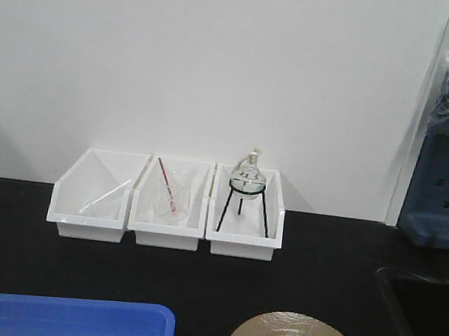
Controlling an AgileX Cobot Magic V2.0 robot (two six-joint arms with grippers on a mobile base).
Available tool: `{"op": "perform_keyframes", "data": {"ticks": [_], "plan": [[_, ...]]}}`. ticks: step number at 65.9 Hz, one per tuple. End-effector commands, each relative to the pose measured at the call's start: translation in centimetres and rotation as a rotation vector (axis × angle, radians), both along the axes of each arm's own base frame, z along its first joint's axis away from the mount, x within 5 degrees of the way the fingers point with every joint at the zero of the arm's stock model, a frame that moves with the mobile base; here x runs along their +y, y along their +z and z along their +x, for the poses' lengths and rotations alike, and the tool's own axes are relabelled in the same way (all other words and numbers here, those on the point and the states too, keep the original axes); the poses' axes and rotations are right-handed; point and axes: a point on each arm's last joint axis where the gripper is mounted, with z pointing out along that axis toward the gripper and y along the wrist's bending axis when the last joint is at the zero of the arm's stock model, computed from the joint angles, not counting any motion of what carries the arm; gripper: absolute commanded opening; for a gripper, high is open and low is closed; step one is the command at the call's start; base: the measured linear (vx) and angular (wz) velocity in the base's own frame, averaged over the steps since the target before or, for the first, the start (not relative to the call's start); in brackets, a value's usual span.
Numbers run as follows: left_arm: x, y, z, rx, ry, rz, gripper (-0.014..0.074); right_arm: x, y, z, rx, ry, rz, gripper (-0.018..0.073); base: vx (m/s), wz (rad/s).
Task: Place disk in tray to left cabinet
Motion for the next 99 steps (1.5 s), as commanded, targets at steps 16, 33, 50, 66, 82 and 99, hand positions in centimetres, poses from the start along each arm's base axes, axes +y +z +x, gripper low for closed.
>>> {"op": "perform_keyframes", "data": {"ticks": [16, 33, 50, 66, 82, 99], "plan": [[0.0, 0.0, 0.2, -0.049, 0.001, -0.02, -0.0007, 0.1, 0.0, 0.2, -0.046, 0.011, -0.014, -0.0002, 0.0, 0.0], [0.0, 0.0, 0.2, -0.049, 0.001, -0.02, -0.0007, 0.1, 0.0, 0.2, -0.046, 0.011, -0.014, -0.0002, 0.0, 0.0], [0.0, 0.0, 0.2, -0.049, 0.001, -0.02, -0.0007, 0.1, 0.0, 0.2, -0.046, 0.011, -0.014, -0.0002, 0.0, 0.0], [0.0, 0.4, 0.3, -0.085, 0.0, -0.019, -0.0007, 0.2, 0.3, 0.2, -0.078, 0.016, -0.013, -0.0002, 0.0, 0.0], [0.0, 1.7, 0.2, -0.229, 0.001, -0.033, -0.0007, 0.5, 2.0, 0.0, -0.268, 0.05, 0.015, -0.0002, 0.0, 0.0], [0.0, 7.8, -1.1, -0.555, -0.004, -0.033, -0.0007, 0.7, 8.0, -1.2, -0.552, 0.09, 0.079, -0.0001, 0.0, 0.0]]}}
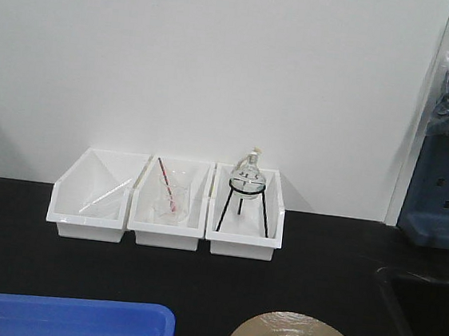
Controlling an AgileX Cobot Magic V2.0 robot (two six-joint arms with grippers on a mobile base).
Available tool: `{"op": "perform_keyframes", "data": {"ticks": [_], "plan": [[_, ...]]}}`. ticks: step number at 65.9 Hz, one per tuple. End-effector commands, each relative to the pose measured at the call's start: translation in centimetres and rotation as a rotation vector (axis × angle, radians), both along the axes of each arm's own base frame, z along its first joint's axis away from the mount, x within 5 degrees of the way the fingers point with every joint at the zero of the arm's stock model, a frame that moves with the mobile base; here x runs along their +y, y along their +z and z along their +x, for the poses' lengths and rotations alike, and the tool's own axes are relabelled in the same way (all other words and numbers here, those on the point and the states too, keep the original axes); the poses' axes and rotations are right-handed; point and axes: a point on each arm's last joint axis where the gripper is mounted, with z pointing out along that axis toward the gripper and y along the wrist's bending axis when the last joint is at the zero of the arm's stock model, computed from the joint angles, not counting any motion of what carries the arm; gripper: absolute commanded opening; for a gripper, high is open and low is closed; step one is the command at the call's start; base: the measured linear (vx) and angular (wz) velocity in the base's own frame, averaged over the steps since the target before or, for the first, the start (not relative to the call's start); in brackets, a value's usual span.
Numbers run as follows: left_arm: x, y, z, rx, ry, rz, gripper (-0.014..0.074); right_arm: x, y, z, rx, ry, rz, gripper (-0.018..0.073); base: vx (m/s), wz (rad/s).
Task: Place disk in tray to left cabinet
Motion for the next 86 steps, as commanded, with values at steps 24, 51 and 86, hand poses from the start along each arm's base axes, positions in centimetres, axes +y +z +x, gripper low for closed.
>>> {"op": "perform_keyframes", "data": {"ticks": [24, 51, 86], "plan": [[0.0, 11.1, 0.6, 0.061, -0.003, 0.006, -0.0007, -0.7, 9.9, 1.4, 0.259, -0.082, 0.015, 0.0002, 0.0, 0.0], [-0.1, 9.2, 3.2, 0.29, -0.003, 0.012, 0.0071, -0.6, 8.1, 5.4, 0.463, -0.079, 0.049, 0.0125, 0.0, 0.0], [-0.1, 8.9, 3.7, 0.32, -0.004, 0.011, 0.032, 0.9, 1.8, 11.2, 0.986, -0.043, 0.665, 0.0491, 0.0, 0.0]]}}
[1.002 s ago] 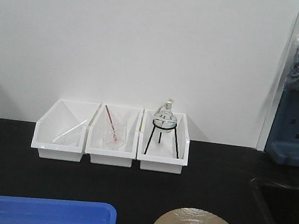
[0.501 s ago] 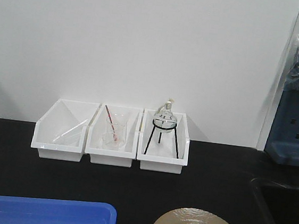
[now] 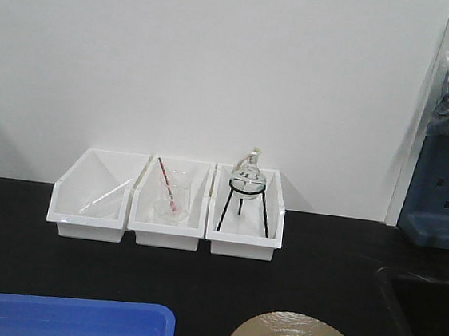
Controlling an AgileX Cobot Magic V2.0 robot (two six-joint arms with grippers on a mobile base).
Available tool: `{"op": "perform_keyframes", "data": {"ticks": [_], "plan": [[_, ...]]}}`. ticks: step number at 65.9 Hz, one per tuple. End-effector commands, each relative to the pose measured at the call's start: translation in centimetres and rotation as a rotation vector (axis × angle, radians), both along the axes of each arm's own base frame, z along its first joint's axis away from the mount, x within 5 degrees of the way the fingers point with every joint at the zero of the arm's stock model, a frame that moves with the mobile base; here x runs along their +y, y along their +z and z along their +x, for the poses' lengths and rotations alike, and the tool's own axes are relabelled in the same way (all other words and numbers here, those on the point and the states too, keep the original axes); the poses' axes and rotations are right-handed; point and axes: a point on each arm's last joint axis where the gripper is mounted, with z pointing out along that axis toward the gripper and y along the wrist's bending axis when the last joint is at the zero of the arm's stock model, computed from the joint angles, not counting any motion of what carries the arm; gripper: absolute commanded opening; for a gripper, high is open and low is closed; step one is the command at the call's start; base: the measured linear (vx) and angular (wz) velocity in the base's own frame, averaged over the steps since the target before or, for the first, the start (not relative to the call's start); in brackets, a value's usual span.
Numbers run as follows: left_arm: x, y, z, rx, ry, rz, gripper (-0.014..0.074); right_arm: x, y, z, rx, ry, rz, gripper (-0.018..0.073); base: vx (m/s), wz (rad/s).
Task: Place disk in tray to left cabinet
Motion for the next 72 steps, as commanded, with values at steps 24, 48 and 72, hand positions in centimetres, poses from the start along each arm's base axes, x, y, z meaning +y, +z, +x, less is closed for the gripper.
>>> {"op": "perform_keyframes", "data": {"ticks": [24, 48, 72], "plan": [[0.0, 1.8, 0.2, -0.105, -0.004, -0.003, 0.032, 1.0, -5.7, 7.7, 0.241, -0.037, 0.14, 0.0491, 0.0, 0.0], [0.0, 1.8, 0.2, -0.105, -0.004, -0.003, 0.032, 1.6, -8.0, 12.3, 0.299, -0.01, 0.175, 0.0491, 0.0, 0.0], [0.0, 1.8, 0.2, -0.105, -0.004, -0.003, 0.032, 2.6, -9.4, 15.2, 0.355, 0.067, 0.238, 0.0309, 0.0, 0.0]]}}
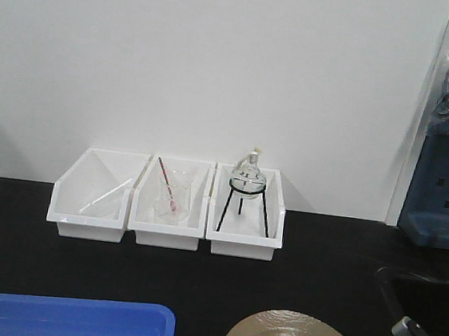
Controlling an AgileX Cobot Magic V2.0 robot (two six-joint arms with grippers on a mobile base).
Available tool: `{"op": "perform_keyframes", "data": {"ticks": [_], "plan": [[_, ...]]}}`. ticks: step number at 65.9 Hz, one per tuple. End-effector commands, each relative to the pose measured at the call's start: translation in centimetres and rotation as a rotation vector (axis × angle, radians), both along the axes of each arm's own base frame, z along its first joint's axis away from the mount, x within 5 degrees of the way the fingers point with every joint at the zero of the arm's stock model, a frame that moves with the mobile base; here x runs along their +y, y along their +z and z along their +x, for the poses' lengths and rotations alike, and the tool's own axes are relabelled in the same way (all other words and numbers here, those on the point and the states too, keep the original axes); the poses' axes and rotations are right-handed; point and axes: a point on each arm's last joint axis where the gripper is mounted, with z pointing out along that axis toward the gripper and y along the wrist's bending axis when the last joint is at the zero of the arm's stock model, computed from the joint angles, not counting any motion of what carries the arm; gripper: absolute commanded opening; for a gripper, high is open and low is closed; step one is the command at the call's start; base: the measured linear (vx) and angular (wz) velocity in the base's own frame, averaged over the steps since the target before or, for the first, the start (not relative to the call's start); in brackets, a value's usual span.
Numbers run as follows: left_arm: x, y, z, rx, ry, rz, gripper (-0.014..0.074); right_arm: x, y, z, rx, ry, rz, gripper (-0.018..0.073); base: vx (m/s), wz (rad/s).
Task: Place disk in tray to left cabinet
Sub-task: 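Grasp the beige plate rim with the right gripper and lift it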
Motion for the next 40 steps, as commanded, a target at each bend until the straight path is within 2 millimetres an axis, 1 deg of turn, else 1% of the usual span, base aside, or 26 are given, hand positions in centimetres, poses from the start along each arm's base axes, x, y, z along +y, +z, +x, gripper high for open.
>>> {"op": "perform_keyframes", "data": {"ticks": [1, 10, 14, 19, 25, 30, 40], "plan": [[0.0, 1.8, 0.2, -0.105, -0.004, -0.003, 0.032, 0.1, 1.7, 0.7, -0.061, 0.002, 0.017, 0.0287, 0.0, 0.0], [0.0, 1.8, 0.2, -0.105, -0.004, -0.003, 0.032, 0.0, 2.5, 0.6, -0.088, -0.002, 0.017, 0.0059, 0.0, 0.0], [0.0, 1.8, 0.2, -0.105, -0.004, -0.003, 0.032, 0.0, 3.1, 0.5, -0.108, -0.002, 0.018, -0.0011, 0.0, 0.0], [0.0, 1.8, 0.2, -0.105, -0.004, -0.003, 0.032, 0.0, 3.9, 0.5, -0.139, -0.006, 0.015, -0.0012, 0.0, 0.0], [0.0, 1.8, 0.2, -0.105, -0.004, -0.003, 0.032, -0.1, 5.4, 0.6, -0.192, -0.008, 0.01, -0.001, 0.0, 0.0], [0.0, 1.8, 0.2, -0.105, -0.004, -0.003, 0.032, 0.0, 7.2, 0.8, -0.256, 0.008, 0.01, -0.0008, 0.0, 0.0], [0.0, 1.8, 0.2, -0.105, -0.004, -0.003, 0.032, 0.4, 11.3, 1.7, -0.39, 0.049, 0.034, -0.0006, 0.0, 0.0]]}}
